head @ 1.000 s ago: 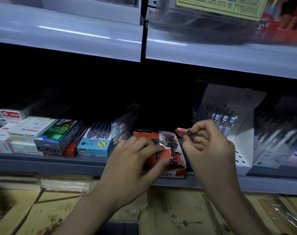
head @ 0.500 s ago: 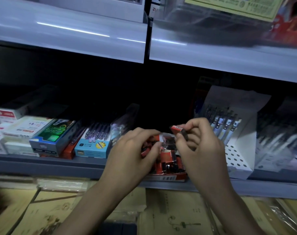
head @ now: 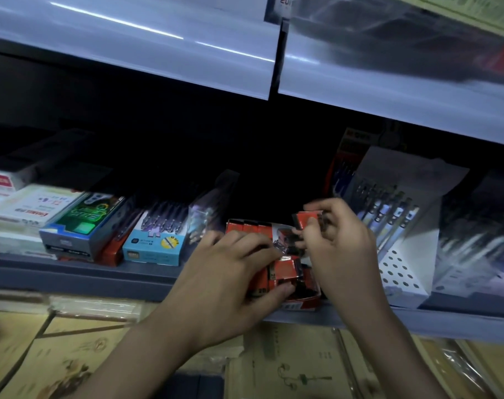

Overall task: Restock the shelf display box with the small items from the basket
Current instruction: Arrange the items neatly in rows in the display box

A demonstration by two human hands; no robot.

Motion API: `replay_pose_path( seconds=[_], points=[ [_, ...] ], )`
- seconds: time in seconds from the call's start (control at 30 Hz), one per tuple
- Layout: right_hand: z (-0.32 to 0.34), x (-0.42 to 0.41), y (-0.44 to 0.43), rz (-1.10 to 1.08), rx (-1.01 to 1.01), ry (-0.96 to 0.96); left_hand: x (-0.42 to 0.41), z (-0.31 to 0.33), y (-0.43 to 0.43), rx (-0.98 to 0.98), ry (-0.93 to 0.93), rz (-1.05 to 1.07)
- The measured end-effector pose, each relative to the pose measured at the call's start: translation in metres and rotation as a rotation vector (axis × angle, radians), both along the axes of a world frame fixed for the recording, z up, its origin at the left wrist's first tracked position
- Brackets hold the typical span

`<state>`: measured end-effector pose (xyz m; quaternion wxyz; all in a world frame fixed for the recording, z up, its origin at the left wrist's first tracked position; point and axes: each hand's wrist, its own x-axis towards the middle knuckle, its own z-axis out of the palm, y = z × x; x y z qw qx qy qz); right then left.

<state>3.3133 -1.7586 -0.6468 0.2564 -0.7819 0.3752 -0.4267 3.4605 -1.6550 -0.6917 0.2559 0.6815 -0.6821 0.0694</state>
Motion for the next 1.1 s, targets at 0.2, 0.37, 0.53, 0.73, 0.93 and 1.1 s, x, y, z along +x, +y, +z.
replay_pose_path(
  seconds=[0.2,0.37,0.53,0.73,0.93,1.1],
  points=[
    [0.007,0.004,-0.009,-0.027,-0.298,0.387,0.001,-0.002,-0.001,-0.028,-0.017,-0.005],
    [0.005,0.014,-0.01,-0.118,-0.345,0.848,0.003,-0.002,-0.001,-0.03,0.016,-0.023],
    [0.003,0.019,-0.022,-0.08,-0.25,0.988,0.004,-0.002,-0.002,-0.015,0.031,-0.029],
    [0.007,0.024,-0.046,-0.02,-0.121,1.022,0.01,0.001,0.0,0.045,0.003,-0.056],
    [0.009,0.028,-0.05,0.004,-0.142,1.046,0.014,0.002,0.001,0.097,-0.062,-0.062],
    [0.009,0.026,-0.053,0.0,-0.22,1.033,0.014,0.001,0.002,0.097,-0.069,-0.056]
  ],
)
